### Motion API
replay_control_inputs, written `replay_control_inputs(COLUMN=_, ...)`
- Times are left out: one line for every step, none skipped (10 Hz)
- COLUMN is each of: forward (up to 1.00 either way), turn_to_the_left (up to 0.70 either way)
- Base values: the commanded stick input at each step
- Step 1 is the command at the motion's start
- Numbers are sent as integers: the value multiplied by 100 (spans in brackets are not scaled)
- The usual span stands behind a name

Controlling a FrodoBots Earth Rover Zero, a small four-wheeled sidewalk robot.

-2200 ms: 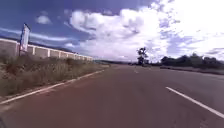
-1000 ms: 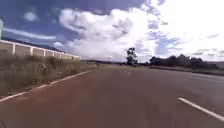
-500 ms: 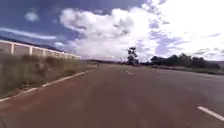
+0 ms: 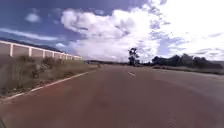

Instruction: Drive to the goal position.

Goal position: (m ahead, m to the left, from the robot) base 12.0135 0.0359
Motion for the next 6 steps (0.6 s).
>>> replay_control_inputs(forward=100, turn_to_the_left=0)
replay_control_inputs(forward=100, turn_to_the_left=0)
replay_control_inputs(forward=100, turn_to_the_left=-8)
replay_control_inputs(forward=100, turn_to_the_left=-13)
replay_control_inputs(forward=100, turn_to_the_left=-18)
replay_control_inputs(forward=100, turn_to_the_left=-29)
